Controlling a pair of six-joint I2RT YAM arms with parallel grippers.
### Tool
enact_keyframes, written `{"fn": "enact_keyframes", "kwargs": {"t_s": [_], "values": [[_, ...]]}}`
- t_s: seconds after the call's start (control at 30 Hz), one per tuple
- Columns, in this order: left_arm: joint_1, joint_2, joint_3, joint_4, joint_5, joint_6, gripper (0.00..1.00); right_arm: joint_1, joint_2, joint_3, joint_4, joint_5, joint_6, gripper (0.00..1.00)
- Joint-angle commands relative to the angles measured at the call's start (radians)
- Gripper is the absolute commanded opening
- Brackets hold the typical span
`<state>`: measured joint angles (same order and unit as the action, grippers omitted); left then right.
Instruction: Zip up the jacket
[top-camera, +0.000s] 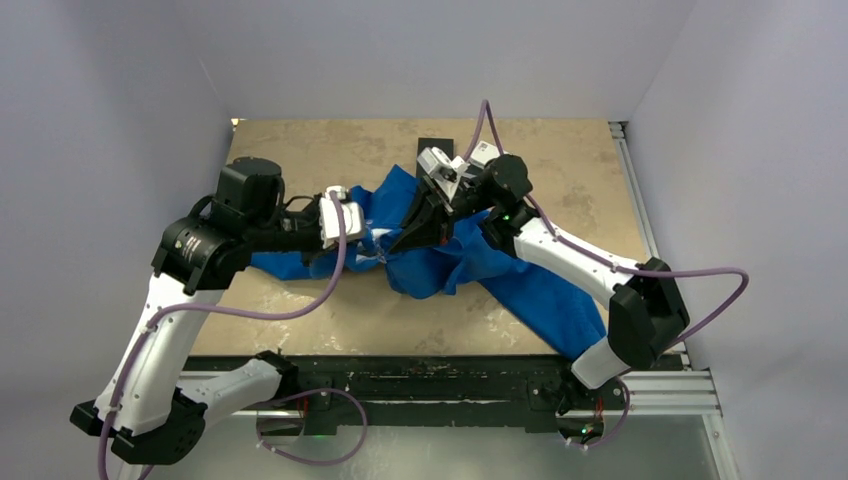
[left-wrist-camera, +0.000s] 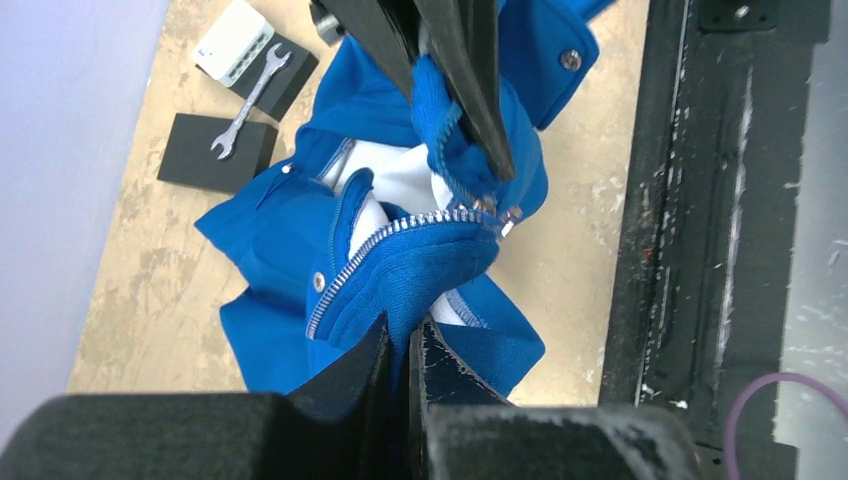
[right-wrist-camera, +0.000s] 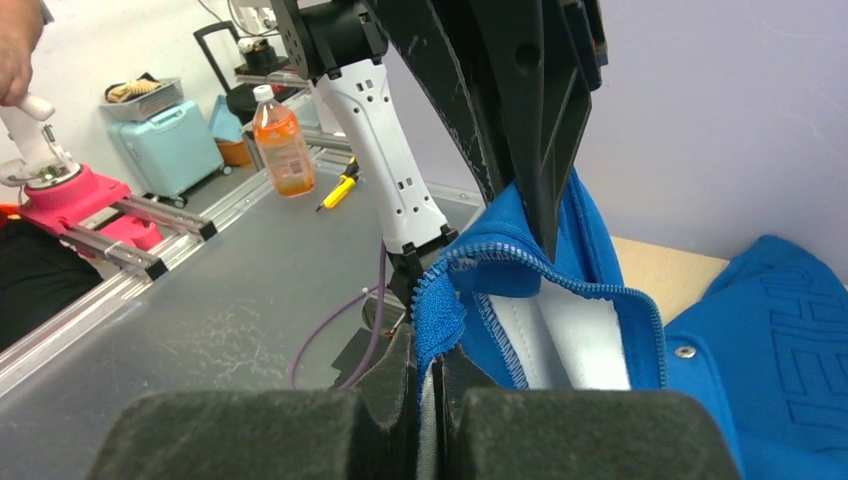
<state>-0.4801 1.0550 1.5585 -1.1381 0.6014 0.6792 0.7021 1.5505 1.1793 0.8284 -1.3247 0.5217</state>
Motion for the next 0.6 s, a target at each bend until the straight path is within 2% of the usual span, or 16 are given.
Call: {"fn": "enact_keyframes", "kwargs": {"t_s": [0.0, 0.13, 0.37, 0.43, 0.57], "values": [[0.001, -0.104, -0.093, 0.058, -0.058, 0.081, 0.0, 0.006, -0.062, 0.009, 0.006, -0.038, -0.029, 0.0], [0.002, -0.163, -0.141, 0.132, -0.009, 0.086, 0.0, 0.005, -0.097, -0.035, 0.02, -0.09, -0.032, 0.0], [0.001, -0.098, -0.13, 0.234, 0.064, 0.057, 0.0, 0.005, -0.113, -0.109, 0.187, -0.151, 0.055, 0.0], [0.001, -0.09, -0.126, 0.289, 0.067, 0.04, 0.0, 0.003, -0.094, -0.113, 0.296, -0.15, 0.127, 0.0], [-0.003, -0.067, -0.113, 0.316, 0.06, 0.031, 0.0, -0.017, -0.035, -0.116, 0.624, -0.15, 0.364, 0.0]]}}
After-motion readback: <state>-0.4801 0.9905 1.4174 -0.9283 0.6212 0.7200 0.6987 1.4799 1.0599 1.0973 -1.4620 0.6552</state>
